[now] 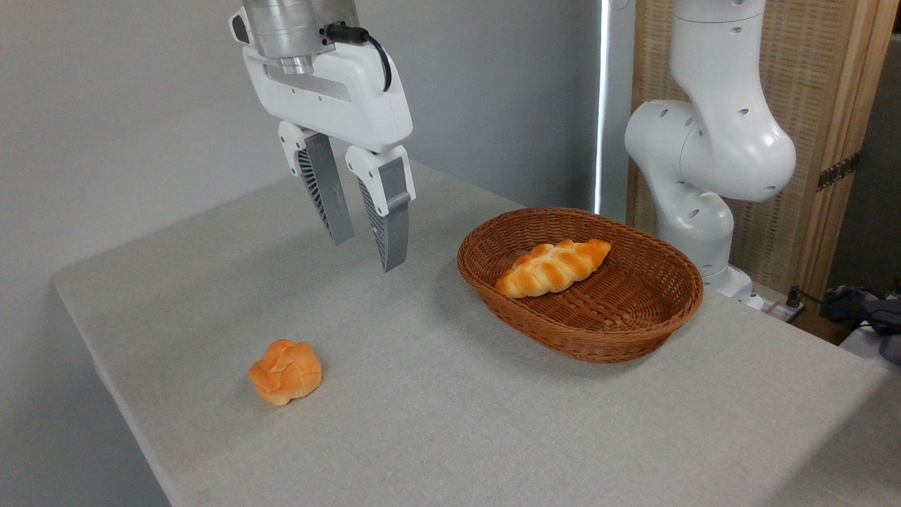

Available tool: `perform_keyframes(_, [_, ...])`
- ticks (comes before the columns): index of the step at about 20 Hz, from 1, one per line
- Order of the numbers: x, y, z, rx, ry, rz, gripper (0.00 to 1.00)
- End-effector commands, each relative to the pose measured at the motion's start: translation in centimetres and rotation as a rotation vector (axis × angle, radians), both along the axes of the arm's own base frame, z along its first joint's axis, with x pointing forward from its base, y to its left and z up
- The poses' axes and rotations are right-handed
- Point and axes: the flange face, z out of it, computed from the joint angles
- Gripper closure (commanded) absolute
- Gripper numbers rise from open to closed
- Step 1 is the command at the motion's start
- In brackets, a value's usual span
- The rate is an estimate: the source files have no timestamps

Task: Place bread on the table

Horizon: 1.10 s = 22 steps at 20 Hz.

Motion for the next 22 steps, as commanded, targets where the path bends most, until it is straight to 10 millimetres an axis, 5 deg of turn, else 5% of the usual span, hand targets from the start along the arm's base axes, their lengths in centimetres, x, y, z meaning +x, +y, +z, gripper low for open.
perform_keyframes(1, [-0.62,0.53,0.39,-0.023,0.014,-0.001,0.0])
perform_keyframes(22, [-0.63,0.39,0.32,-0.045,0.017,-0.035,0.0])
